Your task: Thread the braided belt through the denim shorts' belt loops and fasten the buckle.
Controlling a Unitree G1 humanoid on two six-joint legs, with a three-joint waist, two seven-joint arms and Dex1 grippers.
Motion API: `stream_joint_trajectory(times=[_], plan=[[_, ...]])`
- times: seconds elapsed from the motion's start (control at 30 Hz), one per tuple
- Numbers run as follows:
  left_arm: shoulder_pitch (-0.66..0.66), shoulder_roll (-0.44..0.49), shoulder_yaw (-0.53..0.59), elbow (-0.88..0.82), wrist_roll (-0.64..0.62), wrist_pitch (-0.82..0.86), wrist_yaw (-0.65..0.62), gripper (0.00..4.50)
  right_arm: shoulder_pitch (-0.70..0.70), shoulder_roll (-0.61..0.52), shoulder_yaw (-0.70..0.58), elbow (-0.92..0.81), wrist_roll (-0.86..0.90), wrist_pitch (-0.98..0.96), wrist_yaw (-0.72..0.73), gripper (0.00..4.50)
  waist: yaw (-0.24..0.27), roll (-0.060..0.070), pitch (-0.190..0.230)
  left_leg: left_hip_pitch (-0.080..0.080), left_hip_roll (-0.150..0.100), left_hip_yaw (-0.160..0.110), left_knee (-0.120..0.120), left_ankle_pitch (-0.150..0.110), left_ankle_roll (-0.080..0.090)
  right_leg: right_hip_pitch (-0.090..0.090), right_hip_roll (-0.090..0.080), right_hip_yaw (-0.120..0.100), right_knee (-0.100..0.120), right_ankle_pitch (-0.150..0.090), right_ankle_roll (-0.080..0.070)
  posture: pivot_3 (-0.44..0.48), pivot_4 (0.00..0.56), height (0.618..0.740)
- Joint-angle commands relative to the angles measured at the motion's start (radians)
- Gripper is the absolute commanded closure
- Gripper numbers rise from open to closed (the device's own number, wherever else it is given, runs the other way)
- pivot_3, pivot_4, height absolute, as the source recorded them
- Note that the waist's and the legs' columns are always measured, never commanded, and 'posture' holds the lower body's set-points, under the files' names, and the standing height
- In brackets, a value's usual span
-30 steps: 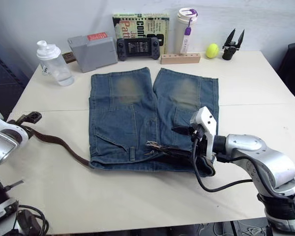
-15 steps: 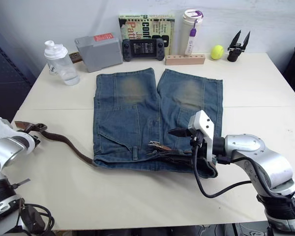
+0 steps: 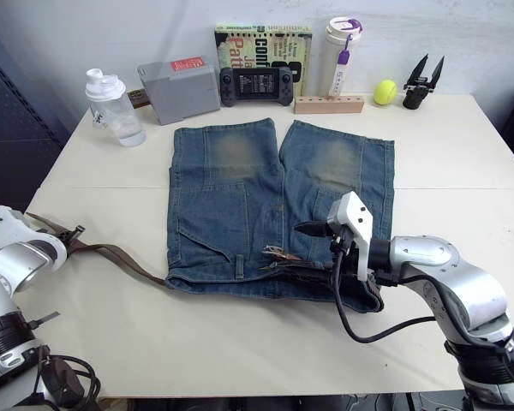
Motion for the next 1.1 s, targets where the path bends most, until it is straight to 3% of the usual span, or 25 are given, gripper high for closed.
stream_joint_trajectory(times=[0.03, 0.17, 0.23, 0.37, 0.43, 0.53, 0.77, 1.1], plan=[[0.002, 0.002, -0.052, -0.045, 0.039, -0.033, -0.090, 4.38, 0.000, 0.010, -0.033, -0.022, 0.004, -0.017, -0.018, 0.00, -0.001, 0.000, 0.000, 0.000, 0.000, 0.000, 0.000, 0.000, 0.000, 0.000, 0.000, 0.000, 0.000, 0.000, 0.000, 0.000, 0.150, 0.731], [0.054, 0.092, -0.208, -0.137, 0.191, -0.183, -0.291, 4.38, -0.005, 0.018, -0.043, -0.023, -0.003, -0.015, -0.051, 0.00, -0.009, -0.004, 0.002, -0.001, 0.000, 0.002, -0.001, 0.000, 0.000, 0.000, 0.001, -0.001, -0.001, 0.000, 0.000, 0.000, 0.150, 0.731], [0.084, 0.184, -0.329, -0.244, 0.309, -0.323, -0.442, 4.38, -0.015, 0.023, -0.056, -0.027, -0.004, -0.015, -0.077, 0.00, -0.013, -0.006, 0.004, -0.001, 0.001, 0.003, -0.002, 0.000, 0.000, 0.000, 0.002, -0.001, -0.003, 0.000, 0.000, 0.000, 0.150, 0.731], [0.131, 0.428, -0.634, -0.396, 0.671, -0.727, -0.743, 4.38, -0.050, 0.028, -0.050, -0.026, -0.079, -0.066, -0.132, 0.00, -0.016, -0.007, 0.006, -0.004, 0.002, 0.006, -0.003, -0.001, -0.002, -0.004, 0.004, -0.001, -0.004, 0.000, 0.000, 0.000, 0.150, 0.731], [0.129, 0.489, -0.728, -0.410, 0.801, -0.881, -0.829, 4.38, -0.077, 0.034, -0.010, -0.014, -0.181, -0.146, -0.160, 0.00, -0.014, -0.001, 0.006, -0.004, 0.002, 0.008, -0.004, -0.001, -0.002, -0.004, 0.004, 0.000, -0.006, 0.000, 0.000, 0.000, 0.150, 0.731], [0.118, 0.498, -0.794, -0.397, 0.893, -1.022, -0.915, 4.38, -0.117, 0.057, 0.066, -0.002, -0.332, -0.288, -0.188, 0.00, -0.014, 0.004, 0.007, -0.003, 0.003, 0.009, -0.005, 0.000, -0.003, -0.005, 0.005, 0.000, -0.006, 0.000, 0.000, 0.000, 0.150, 0.731], [0.078, 0.426, -0.837, -0.374, 0.972, -1.163, -1.038, 4.38, -0.112, 0.105, 0.267, -0.005, -0.668, -0.617, -0.222, 0.00, -0.024, 0.003, 0.008, -0.018, 0.011, 0.011, -0.002, 0.001, -0.007, -0.022, 0.013, 0.001, 0.001, -0.002, -0.005, 0.000, 0.150, 0.731], [0.077, 0.374, -0.830, -0.372, 1.034, -1.237, -1.127, 4.38, -0.121, 0.187, 0.323, 0.026, -0.831, -0.670, -0.250, 0.00, -0.028, 0.003, 0.008, -0.019, 0.011, 0.010, 0.001, 0.001, -0.007, -0.022, 0.012, 0.001, 0.003, -0.002, -0.005, 0.000, 0.150, 0.731]])
